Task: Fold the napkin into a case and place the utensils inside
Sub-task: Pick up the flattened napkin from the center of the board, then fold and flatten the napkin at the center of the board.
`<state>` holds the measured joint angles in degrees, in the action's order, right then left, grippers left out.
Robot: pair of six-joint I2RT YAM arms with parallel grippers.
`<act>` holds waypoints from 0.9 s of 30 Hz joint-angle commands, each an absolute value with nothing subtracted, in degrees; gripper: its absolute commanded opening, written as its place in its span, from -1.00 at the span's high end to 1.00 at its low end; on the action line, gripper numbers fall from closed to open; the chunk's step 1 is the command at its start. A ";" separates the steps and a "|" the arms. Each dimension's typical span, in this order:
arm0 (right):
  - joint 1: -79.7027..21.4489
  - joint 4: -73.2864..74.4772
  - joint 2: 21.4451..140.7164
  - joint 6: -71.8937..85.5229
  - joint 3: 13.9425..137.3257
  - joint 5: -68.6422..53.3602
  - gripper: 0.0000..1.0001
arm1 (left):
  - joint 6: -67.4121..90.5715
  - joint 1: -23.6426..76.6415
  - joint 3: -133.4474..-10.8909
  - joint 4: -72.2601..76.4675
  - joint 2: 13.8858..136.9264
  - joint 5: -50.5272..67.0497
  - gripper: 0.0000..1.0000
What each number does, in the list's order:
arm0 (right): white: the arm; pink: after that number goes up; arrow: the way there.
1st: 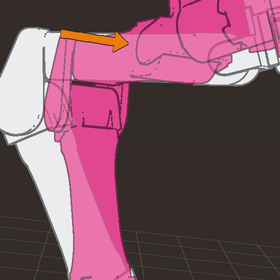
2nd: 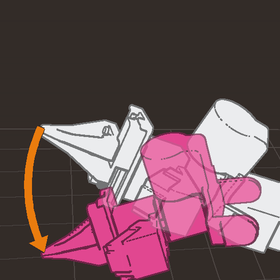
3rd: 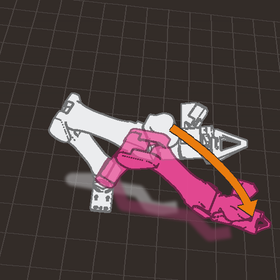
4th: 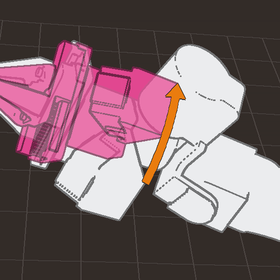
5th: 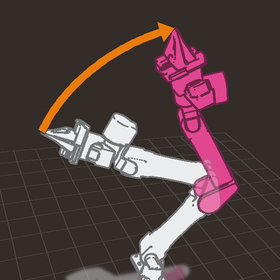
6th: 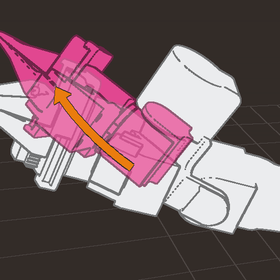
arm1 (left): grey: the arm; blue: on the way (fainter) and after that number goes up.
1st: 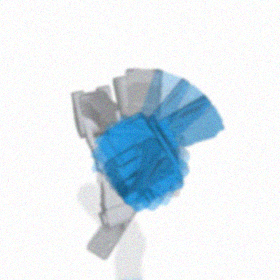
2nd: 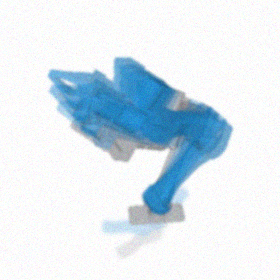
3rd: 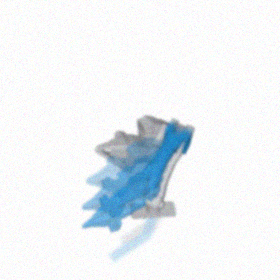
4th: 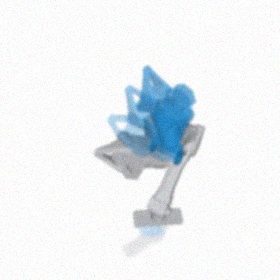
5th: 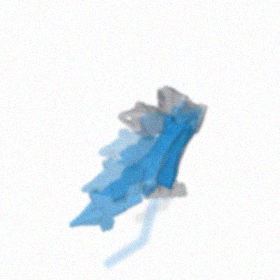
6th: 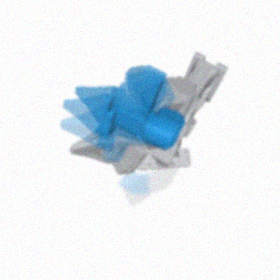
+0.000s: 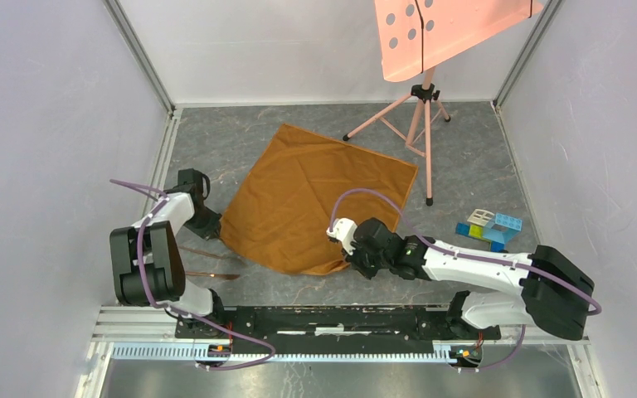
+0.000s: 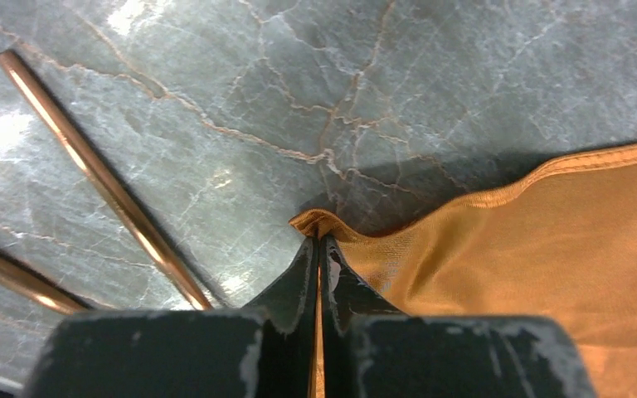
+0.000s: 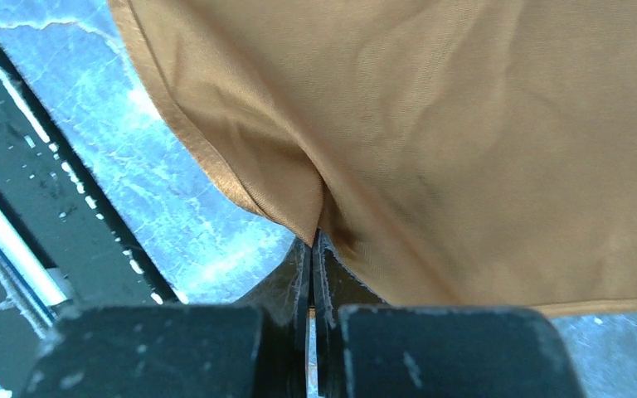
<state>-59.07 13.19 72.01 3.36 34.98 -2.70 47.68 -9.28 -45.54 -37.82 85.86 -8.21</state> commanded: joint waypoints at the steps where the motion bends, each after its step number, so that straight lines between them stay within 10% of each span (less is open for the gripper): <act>1: -58.79 13.81 69.19 2.91 39.33 5.87 1.00 | 46.37 -9.21 -43.67 -30.42 83.43 -4.94 0.95; 7: -58.86 17.75 64.71 -3.04 44.40 17.80 1.00 | 45.60 -9.25 -48.15 -36.43 66.37 -0.36 0.95; 15: -62.84 20.15 51.26 -11.21 52.89 4.56 1.00 | 42.34 -9.27 -65.76 -46.95 45.88 -1.43 0.96; 23: -67.72 17.75 42.51 -8.50 63.07 -10.97 1.00 | 37.80 -9.33 -88.10 -52.28 41.36 -4.81 0.95; 27: -67.76 15.64 39.90 -6.95 61.96 3.15 1.00 | 37.61 -9.28 -92.76 -50.51 44.32 -2.95 0.95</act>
